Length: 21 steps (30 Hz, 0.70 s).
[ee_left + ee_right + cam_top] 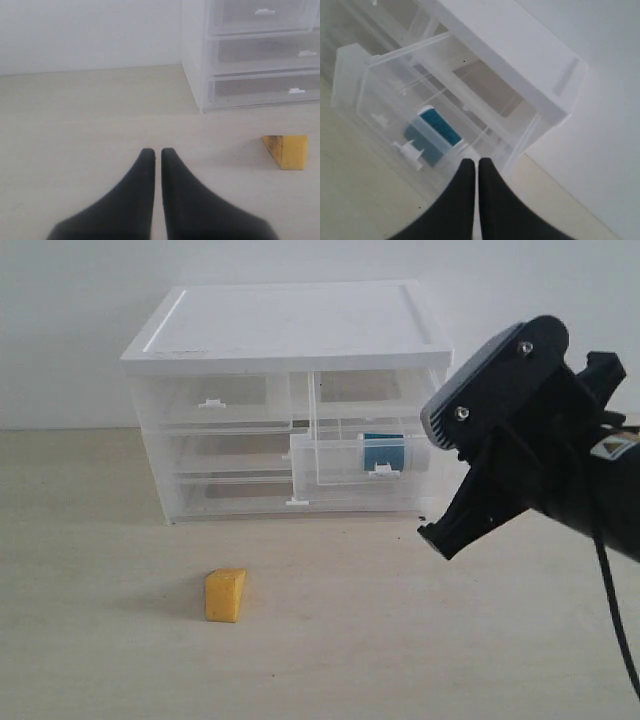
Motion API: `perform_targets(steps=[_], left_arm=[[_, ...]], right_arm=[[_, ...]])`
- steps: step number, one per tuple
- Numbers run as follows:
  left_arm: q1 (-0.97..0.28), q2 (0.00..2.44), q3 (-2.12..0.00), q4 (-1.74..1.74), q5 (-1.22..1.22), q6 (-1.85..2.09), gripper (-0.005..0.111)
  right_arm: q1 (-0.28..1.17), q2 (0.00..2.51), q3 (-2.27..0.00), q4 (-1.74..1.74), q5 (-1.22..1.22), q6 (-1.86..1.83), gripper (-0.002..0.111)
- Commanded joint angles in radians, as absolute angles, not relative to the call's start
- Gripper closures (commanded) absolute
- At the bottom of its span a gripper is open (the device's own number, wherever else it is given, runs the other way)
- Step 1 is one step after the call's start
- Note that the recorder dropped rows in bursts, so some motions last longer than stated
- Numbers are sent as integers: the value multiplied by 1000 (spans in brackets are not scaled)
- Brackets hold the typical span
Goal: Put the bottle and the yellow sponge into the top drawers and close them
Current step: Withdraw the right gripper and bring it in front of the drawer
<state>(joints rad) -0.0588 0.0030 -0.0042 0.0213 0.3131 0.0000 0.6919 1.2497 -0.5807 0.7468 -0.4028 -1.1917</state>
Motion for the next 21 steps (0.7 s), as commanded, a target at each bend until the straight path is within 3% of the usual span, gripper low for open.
perform_targets(steps=[1, 9, 14, 21], left_arm=[[-68, 0, 0, 19, 305, -7, 103], [-68, 0, 0, 19, 305, -7, 103], [-68, 0, 0, 19, 305, -7, 103], [-68, 0, 0, 19, 305, -7, 103]], right_arm=[[719, 1246, -526, 740, -445, -924, 108], [719, 1259, -407, 578, -544, -519, 108], [719, 1327, -309, 390, -831, -182, 108], [719, 1501, -297, 280, -1001, -90, 108]])
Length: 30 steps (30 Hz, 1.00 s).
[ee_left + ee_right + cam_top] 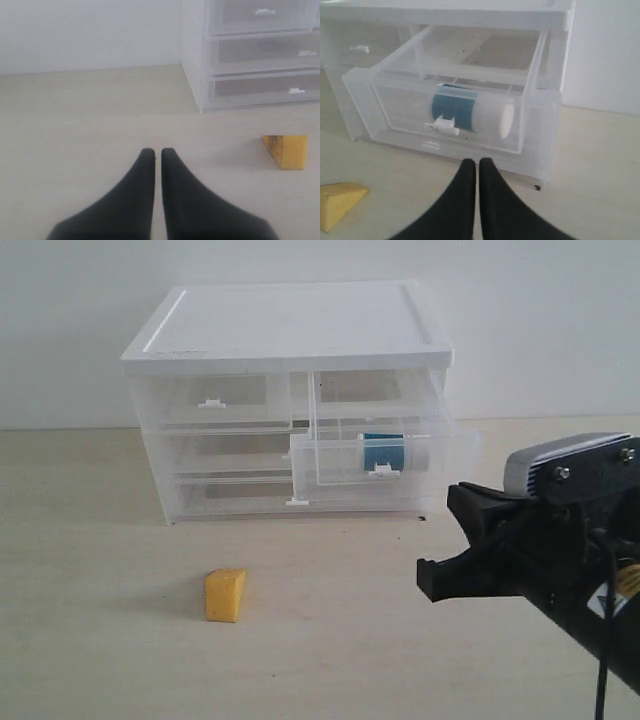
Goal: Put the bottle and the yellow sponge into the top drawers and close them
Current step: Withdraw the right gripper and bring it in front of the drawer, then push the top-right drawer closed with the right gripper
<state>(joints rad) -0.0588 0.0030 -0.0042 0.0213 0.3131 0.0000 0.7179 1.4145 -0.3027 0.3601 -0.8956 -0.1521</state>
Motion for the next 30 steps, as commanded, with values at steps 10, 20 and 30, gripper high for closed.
perform_targets(steps=[10, 20, 30], left_arm=[[-68, 0, 0, 19, 305, -7, 103], [-68, 0, 0, 19, 305, -7, 103], [-68, 0, 0, 19, 305, -7, 103]], right_arm=[[719, 1660, -317, 271, -1221, 106, 108], [719, 1687, -410, 246, -1179, 86, 108], [719, 1687, -514, 284, -1058, -21, 108]])
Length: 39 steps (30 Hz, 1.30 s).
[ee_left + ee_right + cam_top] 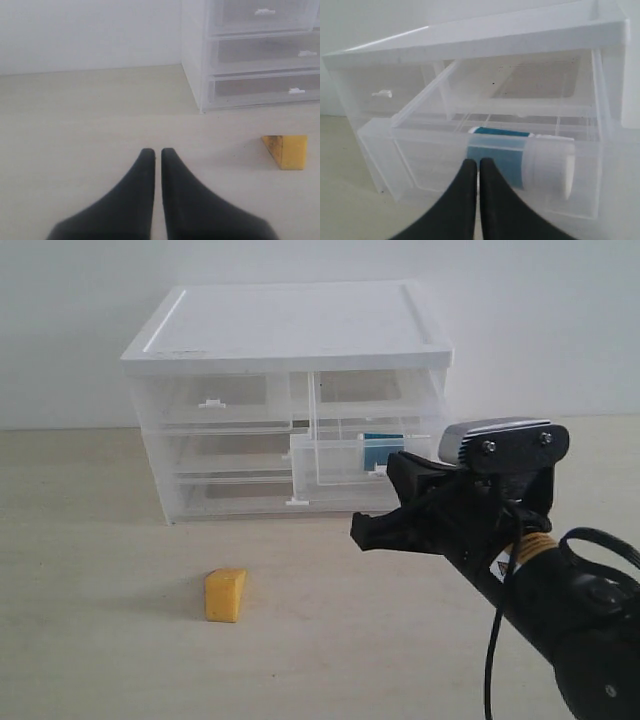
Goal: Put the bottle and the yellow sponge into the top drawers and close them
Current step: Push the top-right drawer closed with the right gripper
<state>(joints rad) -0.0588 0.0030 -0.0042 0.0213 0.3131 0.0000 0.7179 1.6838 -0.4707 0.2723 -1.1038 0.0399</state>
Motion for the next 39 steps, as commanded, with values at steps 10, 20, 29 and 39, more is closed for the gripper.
perform_targets(steps=[10, 20, 29, 39], left_arm=[[-68, 0, 0, 19, 305, -7, 103], [-68, 0, 0, 19, 305, -7, 103], [-68, 0, 0, 19, 305, -7, 103], [-68, 0, 0, 19, 305, -7, 103]], right_arm=[[719, 1687, -604, 379, -1002, -112, 108], [719, 1815, -742, 424, -1005, -181, 108], [717, 1850, -834, 469, -1024, -284, 108], [654, 1904, -907, 462, -1014, -290, 108]])
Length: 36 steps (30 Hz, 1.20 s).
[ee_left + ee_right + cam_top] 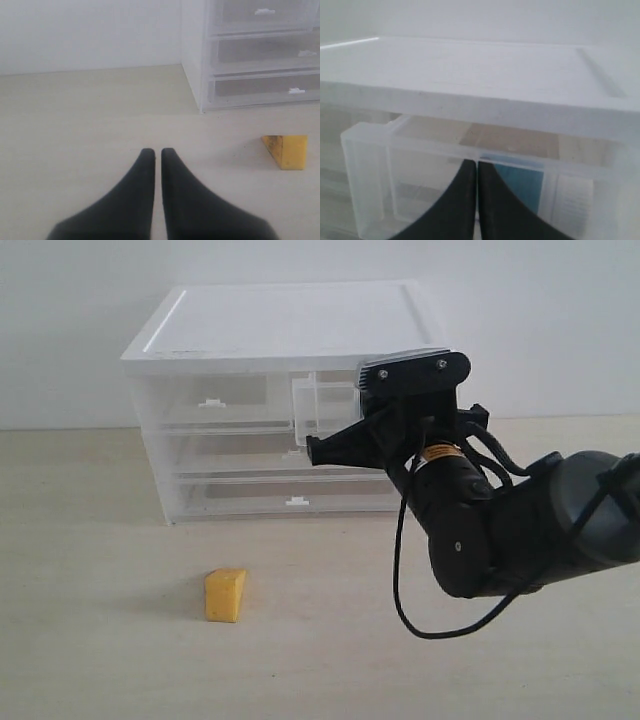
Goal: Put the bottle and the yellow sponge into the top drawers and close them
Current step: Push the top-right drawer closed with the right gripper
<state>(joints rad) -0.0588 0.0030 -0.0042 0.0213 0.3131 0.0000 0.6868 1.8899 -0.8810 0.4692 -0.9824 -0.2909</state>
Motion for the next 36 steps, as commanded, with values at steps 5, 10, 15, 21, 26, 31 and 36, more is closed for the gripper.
perform_targets(steps=[5, 10, 15, 21, 26, 31, 36], left_arm=[[-68, 0, 0, 19, 305, -7, 103], [-68, 0, 0, 19, 305, -7, 103], [-68, 0, 0, 19, 305, -7, 103], [-68, 0, 0, 19, 305, -7, 103], [-68, 0, 0, 19, 305, -7, 103], [-68, 0, 0, 19, 305, -7, 103], [-68, 0, 0, 19, 305, -7, 103]], right_arm=[[638, 1906, -909, 446, -1022, -272, 108], [638, 1906, -931, 436, -1030, -272, 108], [638, 1908, -990, 436, -968, -283, 108], [638, 1908, -1002, 438, -961, -290, 108], [638, 1905, -1000, 438, -935, -290, 108], [638, 1827, -1000, 438, -668, -392, 108], [638, 1703, -1000, 476, -353, -665, 108]])
